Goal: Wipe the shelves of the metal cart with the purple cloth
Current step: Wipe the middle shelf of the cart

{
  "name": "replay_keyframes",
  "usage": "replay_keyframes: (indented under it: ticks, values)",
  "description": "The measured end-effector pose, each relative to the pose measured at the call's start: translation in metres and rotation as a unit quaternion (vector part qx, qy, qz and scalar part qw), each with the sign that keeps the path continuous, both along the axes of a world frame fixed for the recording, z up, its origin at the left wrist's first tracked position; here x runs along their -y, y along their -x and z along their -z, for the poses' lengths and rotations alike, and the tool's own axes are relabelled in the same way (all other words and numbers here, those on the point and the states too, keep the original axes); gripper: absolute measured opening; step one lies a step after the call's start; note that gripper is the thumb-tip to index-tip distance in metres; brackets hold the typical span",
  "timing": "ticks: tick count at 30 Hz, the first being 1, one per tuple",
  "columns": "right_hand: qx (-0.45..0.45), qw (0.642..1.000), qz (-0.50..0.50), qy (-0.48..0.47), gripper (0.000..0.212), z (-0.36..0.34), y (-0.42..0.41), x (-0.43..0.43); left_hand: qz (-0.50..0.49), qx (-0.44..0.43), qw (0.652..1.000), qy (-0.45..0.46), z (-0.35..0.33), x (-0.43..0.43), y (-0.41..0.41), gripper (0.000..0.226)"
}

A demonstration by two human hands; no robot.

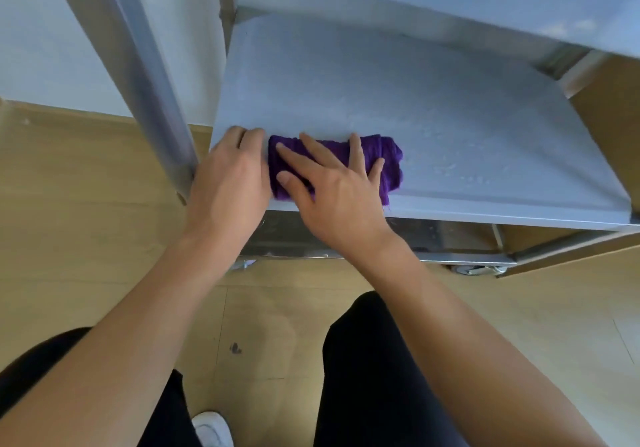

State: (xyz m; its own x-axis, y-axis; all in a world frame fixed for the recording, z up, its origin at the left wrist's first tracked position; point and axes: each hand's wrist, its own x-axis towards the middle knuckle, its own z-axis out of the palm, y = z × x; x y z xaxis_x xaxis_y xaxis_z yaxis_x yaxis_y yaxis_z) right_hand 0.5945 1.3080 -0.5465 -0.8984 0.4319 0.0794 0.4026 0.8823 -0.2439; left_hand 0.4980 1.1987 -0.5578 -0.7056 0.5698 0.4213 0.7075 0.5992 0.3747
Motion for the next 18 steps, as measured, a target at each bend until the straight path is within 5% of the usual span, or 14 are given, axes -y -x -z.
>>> replay_keyframes:
  ticks: [9, 18]
  values:
    - [0.082, 0.990, 0.107, 0.044, 0.047, 0.003, 0.043, -0.065, 0.007, -0.010, 1.000, 0.012, 0.024, 0.005, -0.022, 0.028]
    - [0.037, 0.999, -0.002, 0.007, 0.046, 0.002, 0.006, -0.010, -0.007, 0.008, 0.999, 0.042, 0.018, 0.006, -0.026, 0.029]
